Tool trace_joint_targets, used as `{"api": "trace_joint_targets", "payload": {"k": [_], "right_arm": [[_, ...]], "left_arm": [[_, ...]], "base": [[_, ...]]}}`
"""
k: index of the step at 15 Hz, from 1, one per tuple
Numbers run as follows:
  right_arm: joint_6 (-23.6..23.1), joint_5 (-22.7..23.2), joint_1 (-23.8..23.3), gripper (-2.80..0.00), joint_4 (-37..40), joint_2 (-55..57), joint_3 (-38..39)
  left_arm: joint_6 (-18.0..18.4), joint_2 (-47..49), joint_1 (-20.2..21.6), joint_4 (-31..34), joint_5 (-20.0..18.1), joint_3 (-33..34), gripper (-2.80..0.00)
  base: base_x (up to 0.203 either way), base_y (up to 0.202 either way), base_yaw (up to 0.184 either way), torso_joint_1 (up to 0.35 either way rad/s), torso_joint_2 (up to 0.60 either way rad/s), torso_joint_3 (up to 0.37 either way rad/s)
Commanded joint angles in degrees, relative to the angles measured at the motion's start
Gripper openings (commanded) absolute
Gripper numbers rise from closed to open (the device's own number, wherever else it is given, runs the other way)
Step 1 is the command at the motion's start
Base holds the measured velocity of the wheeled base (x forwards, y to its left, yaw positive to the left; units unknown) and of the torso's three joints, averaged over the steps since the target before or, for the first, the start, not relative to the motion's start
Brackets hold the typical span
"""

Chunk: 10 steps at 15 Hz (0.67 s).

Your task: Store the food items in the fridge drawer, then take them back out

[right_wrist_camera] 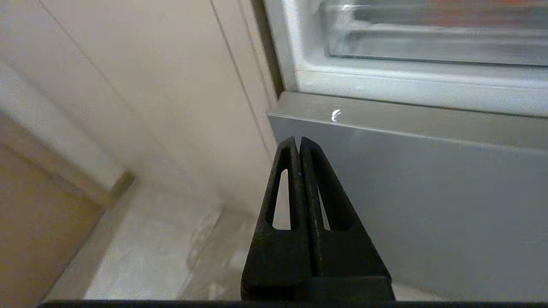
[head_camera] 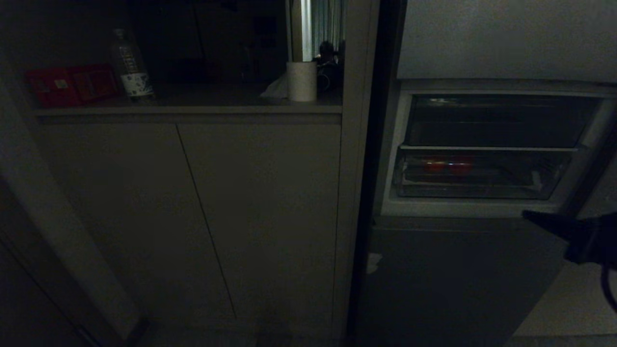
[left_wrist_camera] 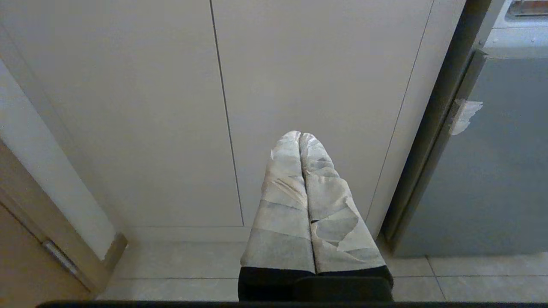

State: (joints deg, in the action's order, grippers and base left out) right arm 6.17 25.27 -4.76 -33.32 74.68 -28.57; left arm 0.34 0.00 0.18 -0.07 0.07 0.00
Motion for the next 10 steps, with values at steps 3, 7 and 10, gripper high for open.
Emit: {"api": "trace_joint_targets", "payload": {"k": [3,7,10], "right_arm": [[-0.2,-10.7,15.1,-2.80,-7.7,27.6,-11.2],[-0.3,-23.5,25.8,-2.80,-11.9,41.2,-25.6],[-0.5,-29.7,28.0,0.00,-12.8,47.1,-32.9]], "left_arm": [[0.0,0.0,0.0,0.1,0.0,0.0,-2.80],[0.0,0.0,0.0,0.0,0.0,0.0,-2.80],[0.0,0.0,0.0,0.0,0.0,0.0,-2.80]], "base": [[0.000,0.000,0.000,0.000,0.00,0.000],[0.000,0.000,0.000,0.000,0.00,0.000],[0.000,0.000,0.000,0.000,0.00,0.000]]}}
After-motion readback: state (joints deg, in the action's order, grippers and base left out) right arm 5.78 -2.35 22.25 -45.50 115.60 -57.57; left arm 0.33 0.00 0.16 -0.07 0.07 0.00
